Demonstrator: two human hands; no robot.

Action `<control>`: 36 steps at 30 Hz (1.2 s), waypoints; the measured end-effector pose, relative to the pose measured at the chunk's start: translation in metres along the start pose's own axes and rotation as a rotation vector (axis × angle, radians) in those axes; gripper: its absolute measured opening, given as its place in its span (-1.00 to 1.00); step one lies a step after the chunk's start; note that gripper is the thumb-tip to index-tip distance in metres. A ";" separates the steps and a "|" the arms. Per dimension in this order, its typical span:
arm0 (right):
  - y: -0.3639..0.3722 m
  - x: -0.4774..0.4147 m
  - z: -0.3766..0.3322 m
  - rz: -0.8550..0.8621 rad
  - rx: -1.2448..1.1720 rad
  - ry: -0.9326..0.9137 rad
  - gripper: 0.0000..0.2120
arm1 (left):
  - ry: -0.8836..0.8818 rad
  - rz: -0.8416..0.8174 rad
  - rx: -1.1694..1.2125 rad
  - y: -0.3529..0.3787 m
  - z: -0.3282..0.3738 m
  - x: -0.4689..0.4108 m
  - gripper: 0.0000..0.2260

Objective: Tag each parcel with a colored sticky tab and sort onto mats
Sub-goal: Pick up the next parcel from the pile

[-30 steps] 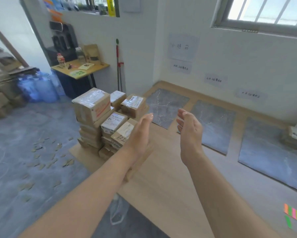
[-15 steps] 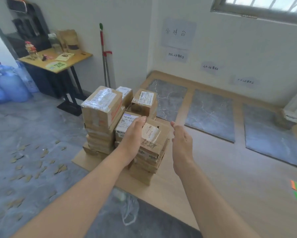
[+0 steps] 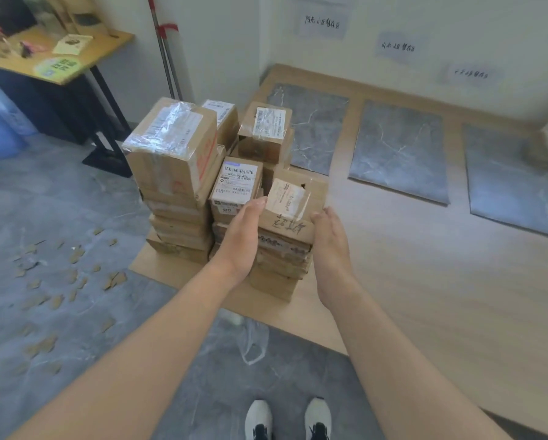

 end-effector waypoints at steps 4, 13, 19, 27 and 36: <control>-0.001 -0.001 -0.001 0.009 -0.013 0.012 -0.73 | -0.006 -0.014 0.015 0.004 0.003 0.002 -0.59; -0.035 0.013 -0.035 0.085 -0.093 -0.080 -0.71 | 0.085 -0.114 0.046 0.042 0.050 0.022 -0.63; -0.079 0.026 -0.057 0.134 -0.135 -0.154 -0.71 | 0.140 -0.207 0.037 0.088 0.079 0.035 -0.62; -0.166 0.029 -0.068 0.230 -0.141 -0.201 -0.72 | 0.145 -0.286 0.007 0.171 0.089 0.043 -0.61; -0.273 0.004 -0.039 0.229 -0.163 -0.150 -0.71 | 0.076 -0.271 -0.003 0.279 0.064 0.045 -0.62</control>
Point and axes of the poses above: each hand's wrist, its own x-axis away from the middle knuckle, its own y-axis out of the palm, z = x × y, the point moved 2 cm from there along -x, towards the middle knuckle, and after that the axes turned 3 degrees about x, right-handed, at the moved point
